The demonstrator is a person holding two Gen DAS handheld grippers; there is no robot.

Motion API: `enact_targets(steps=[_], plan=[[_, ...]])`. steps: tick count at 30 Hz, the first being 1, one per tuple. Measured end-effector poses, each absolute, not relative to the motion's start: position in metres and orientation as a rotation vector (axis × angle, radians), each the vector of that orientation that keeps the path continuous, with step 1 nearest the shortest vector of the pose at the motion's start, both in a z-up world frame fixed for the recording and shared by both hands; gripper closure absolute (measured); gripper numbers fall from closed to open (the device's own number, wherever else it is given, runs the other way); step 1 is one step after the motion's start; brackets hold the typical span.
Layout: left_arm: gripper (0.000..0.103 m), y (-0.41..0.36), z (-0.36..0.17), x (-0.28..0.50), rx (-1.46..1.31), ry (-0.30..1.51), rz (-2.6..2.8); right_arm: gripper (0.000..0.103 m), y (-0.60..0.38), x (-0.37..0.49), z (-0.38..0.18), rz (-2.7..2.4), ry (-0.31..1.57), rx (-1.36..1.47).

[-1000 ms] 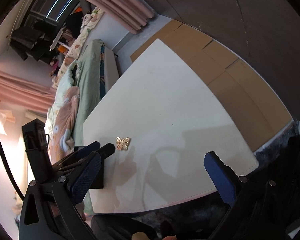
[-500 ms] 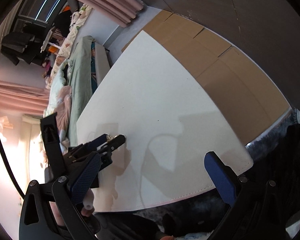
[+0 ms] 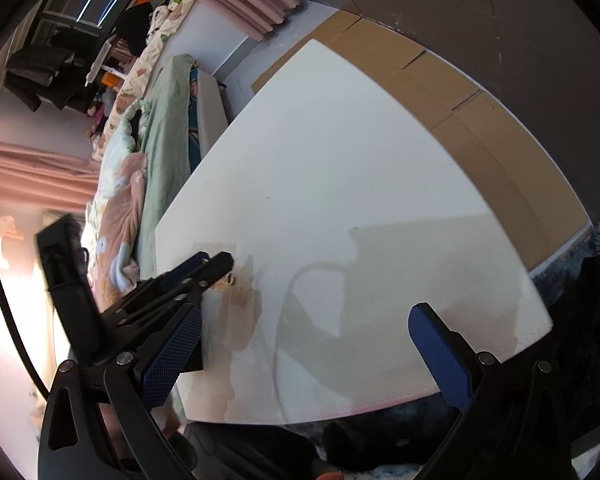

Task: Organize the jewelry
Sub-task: 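Drop the butterfly pendant into the box with the left tool while the right tool grasps the silver ring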

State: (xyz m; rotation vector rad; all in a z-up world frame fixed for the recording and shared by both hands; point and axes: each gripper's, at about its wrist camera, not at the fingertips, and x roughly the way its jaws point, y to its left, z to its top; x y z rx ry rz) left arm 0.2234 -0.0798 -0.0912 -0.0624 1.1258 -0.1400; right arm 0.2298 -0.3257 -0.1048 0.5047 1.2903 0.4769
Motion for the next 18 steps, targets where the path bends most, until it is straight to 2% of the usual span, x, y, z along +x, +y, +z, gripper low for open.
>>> enact_targets(steps=[8, 12, 18], plan=[[0.060, -0.048, -0.060, 0.210, -0.130, 1.057, -0.127, 0.000, -0.292, 0.228, -0.101, 0.525, 1.267, 0.410], [0.060, -0.030, -0.052, 0.201, -0.157, 1.037, -0.112, 0.025, -0.279, 0.232, -0.101, 0.549, 1.275, 0.368], [0.060, -0.002, -0.050, 0.187, -0.207, 1.021, -0.076, 0.045, -0.257, 0.239, -0.108, 0.563, 1.304, 0.312]])
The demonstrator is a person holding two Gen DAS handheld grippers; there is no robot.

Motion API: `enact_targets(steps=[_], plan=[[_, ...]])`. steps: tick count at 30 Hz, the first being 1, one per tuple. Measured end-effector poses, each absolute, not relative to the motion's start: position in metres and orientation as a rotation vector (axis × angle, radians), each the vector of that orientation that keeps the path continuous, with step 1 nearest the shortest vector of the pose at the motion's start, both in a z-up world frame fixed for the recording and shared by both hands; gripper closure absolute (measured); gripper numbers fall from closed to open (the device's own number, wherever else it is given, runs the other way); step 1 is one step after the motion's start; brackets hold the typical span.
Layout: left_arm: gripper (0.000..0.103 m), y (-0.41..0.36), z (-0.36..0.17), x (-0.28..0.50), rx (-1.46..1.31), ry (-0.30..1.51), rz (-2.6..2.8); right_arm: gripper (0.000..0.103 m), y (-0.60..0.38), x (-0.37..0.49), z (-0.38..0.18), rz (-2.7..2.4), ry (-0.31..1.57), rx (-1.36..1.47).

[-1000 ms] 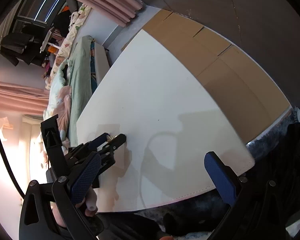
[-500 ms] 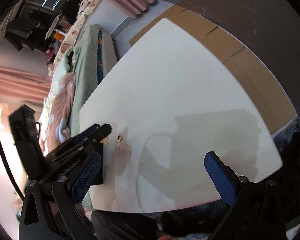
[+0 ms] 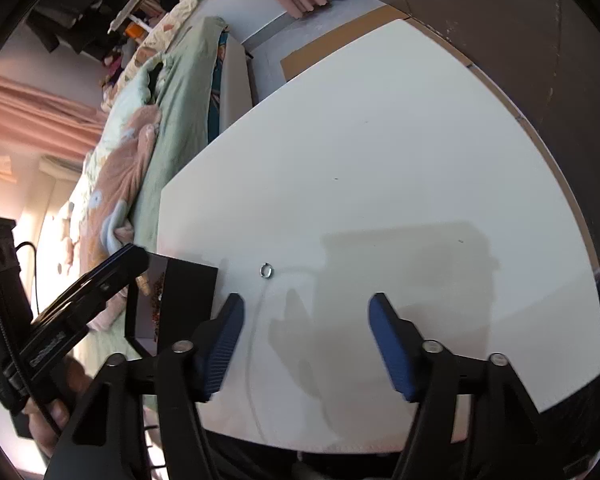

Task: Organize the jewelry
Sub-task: 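Drop the butterfly pendant into the box with the left tool while the right tool grasps the silver ring, then carry the silver ring over the box with the right tool and release it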

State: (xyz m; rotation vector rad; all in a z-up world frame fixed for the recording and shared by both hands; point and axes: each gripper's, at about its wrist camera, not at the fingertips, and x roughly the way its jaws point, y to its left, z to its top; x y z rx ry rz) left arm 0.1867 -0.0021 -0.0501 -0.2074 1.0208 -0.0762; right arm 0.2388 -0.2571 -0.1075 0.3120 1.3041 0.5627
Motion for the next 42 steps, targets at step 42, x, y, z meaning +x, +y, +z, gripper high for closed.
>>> enact_targets(steps=[42], plan=[[0.027, 0.100, -0.048, 0.122, -0.464, 0.973, -0.075, 0.090, -0.168, 0.229, -0.092, 0.461, 1.180, -0.006]])
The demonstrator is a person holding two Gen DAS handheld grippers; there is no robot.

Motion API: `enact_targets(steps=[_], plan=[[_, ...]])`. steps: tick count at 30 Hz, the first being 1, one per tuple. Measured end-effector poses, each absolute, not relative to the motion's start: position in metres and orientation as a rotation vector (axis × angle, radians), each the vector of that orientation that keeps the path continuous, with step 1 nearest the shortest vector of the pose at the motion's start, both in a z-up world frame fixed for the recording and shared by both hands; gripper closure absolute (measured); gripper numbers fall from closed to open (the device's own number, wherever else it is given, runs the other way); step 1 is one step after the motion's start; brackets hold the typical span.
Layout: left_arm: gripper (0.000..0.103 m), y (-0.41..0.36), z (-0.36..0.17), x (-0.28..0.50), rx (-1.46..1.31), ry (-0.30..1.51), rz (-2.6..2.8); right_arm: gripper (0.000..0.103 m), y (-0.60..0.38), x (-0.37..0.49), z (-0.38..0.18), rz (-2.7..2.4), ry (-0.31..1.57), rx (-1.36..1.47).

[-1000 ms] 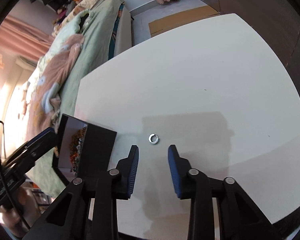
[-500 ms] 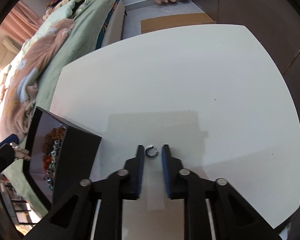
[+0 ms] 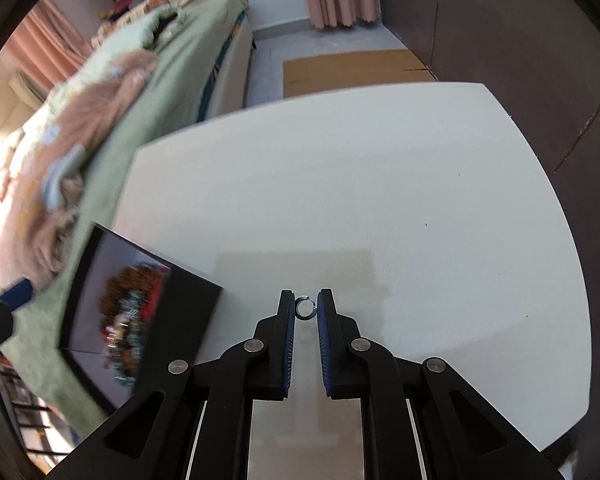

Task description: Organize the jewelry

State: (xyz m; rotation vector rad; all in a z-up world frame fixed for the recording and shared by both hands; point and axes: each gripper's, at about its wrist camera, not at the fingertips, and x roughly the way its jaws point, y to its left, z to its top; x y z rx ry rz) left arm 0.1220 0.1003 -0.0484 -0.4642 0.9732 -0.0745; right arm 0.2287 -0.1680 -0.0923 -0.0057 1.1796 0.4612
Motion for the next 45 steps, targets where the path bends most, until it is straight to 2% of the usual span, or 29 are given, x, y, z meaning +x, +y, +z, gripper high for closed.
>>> enact_targets(steps=[7, 17, 21, 23, 24, 25, 27, 31, 38, 40, 45], plan=[[0.027, 0.115, -0.050, 0.110, -0.481, 0.967, -0.059, 0.090, -0.181, 0.227, -0.077, 0.513, 1.155, 0.122], [0.027, 0.125, -0.048, 0.101, -0.488, 0.956, -0.053, 0.090, -0.144, 0.203, -0.050, 0.733, 1.055, 0.176], [0.022, 0.128, -0.045, 0.095, -0.489, 0.947, -0.044, 0.090, -0.123, 0.194, -0.040, 0.879, 1.030, 0.241], [0.020, 0.130, -0.043, 0.092, -0.495, 0.942, -0.040, 0.065, -0.116, 0.191, -0.036, 0.924, 1.044, 0.258], [0.020, 0.131, -0.042, 0.091, -0.499, 0.940, -0.035, 0.029, -0.115, 0.188, -0.034, 0.938, 1.033, 0.264], [0.020, 0.133, -0.040, 0.089, -0.505, 0.935, -0.030, 0.007, -0.118, 0.186, -0.030, 0.927, 1.003, 0.265], [0.020, 0.136, -0.038, 0.086, -0.519, 0.924, -0.027, 0.006, -0.122, 0.184, -0.026, 0.909, 0.985, 0.271], [0.010, 0.134, -0.033, 0.081, -0.535, 0.902, -0.026, 0.006, -0.141, 0.180, -0.024, 0.868, 0.982, 0.286], [0.000, 0.118, -0.018, 0.072, -0.529, 0.841, -0.051, 0.006, -0.174, 0.173, -0.020, 0.770, 0.982, 0.236], [0.000, 0.112, -0.012, 0.070, -0.518, 0.824, -0.057, 0.000, -0.185, 0.170, -0.014, 0.754, 0.975, 0.232], [0.000, 0.093, 0.000, 0.067, -0.494, 0.801, -0.059, 0.000, -0.213, 0.158, 0.000, 0.718, 0.936, 0.228]])
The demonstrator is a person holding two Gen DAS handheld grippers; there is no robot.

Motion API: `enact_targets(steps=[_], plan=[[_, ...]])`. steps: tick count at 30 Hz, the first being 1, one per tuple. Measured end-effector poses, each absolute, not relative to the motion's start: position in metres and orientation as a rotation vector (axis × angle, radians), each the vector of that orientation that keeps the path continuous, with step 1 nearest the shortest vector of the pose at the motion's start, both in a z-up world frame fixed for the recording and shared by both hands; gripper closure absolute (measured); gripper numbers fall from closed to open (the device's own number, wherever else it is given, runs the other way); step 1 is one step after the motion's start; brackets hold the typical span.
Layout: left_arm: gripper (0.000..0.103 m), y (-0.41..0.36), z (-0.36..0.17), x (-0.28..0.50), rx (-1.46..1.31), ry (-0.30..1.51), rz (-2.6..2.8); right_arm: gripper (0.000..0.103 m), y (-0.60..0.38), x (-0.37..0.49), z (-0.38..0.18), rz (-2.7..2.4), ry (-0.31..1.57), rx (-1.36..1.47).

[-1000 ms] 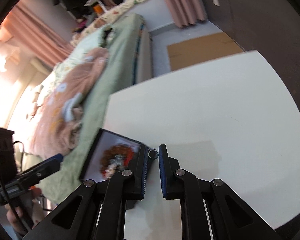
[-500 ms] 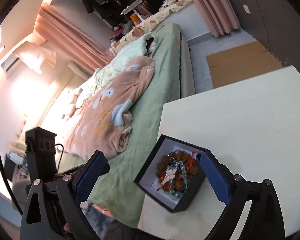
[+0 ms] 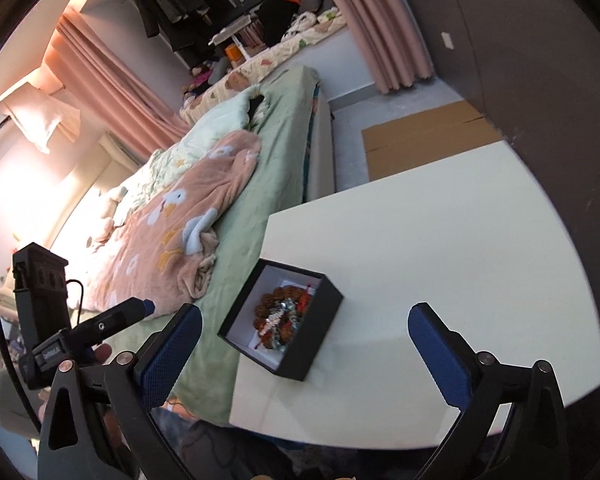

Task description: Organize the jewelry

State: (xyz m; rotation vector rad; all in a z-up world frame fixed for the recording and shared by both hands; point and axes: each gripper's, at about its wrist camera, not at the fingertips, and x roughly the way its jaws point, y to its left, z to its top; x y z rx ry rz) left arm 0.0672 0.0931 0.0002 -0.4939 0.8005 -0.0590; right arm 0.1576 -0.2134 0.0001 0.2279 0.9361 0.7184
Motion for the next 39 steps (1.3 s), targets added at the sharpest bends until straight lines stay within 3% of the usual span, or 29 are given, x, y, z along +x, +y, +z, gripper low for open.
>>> enact_targets(steps=[17, 39], plan=[[0.000, 0.012, 0.048, 0.017, -0.343, 0.713, -0.045, 0.000, -0.295, 0.097, 0.022, 0.579, 0.888, 0.184], [0.000, -0.027, 0.063, -0.050, -0.209, 0.665, -0.023, 0.000, -0.326, 0.017, 0.044, 0.533, 0.821, 0.115]])
